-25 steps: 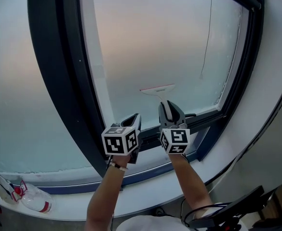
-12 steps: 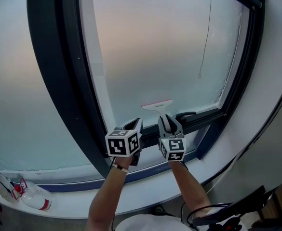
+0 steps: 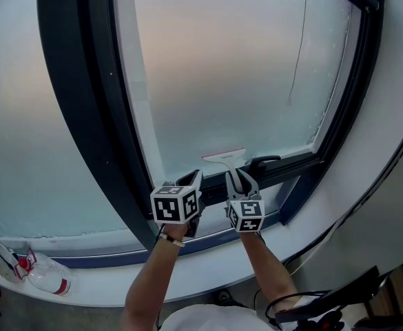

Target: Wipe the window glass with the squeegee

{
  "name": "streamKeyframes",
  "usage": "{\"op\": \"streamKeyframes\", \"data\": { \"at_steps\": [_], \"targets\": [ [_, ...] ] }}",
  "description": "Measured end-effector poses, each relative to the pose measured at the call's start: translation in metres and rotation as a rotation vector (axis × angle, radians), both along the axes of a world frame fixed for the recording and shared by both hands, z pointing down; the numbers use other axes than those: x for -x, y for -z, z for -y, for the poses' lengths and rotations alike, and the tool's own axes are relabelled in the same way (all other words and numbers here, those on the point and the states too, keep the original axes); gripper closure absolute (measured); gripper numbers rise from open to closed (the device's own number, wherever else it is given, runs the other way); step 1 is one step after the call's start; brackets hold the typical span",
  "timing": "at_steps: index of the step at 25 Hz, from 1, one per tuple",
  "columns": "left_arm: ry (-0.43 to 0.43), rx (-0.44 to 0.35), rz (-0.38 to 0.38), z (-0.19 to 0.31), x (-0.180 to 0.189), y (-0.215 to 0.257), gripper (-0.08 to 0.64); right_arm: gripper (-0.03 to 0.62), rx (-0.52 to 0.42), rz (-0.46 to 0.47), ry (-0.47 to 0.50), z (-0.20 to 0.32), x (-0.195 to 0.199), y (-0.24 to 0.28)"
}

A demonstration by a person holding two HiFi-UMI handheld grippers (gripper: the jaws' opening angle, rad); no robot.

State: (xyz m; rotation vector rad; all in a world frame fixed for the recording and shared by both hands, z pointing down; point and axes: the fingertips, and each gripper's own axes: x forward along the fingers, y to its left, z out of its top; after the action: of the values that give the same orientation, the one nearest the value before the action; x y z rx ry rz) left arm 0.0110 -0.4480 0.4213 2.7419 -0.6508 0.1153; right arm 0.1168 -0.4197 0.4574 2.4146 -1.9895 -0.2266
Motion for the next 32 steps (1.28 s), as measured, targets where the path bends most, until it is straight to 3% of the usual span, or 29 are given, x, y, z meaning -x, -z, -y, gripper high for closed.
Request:
{"op": "streamKeyframes", "data": {
  "at_steps": [16,28,32],
  "targets": [
    [0.031,0.059,0.010,0.003,0.016,-0.027,0.560,0.505,0.065,0.015,-0.044,-0.001,-0.006,-0.049],
    [0.028,0.071,0.033,0.001,0.022,-0.040,0.560,0.505,0.084,0.004,-0.052,-0.001,-0.005,-0.057],
    [0.007,0.053,0.033,-0.003,0.026,-0.030,0.560,0.505,0.051,0.007,-0.057,-0.004,-0.002,-0.039]
  ]
}}
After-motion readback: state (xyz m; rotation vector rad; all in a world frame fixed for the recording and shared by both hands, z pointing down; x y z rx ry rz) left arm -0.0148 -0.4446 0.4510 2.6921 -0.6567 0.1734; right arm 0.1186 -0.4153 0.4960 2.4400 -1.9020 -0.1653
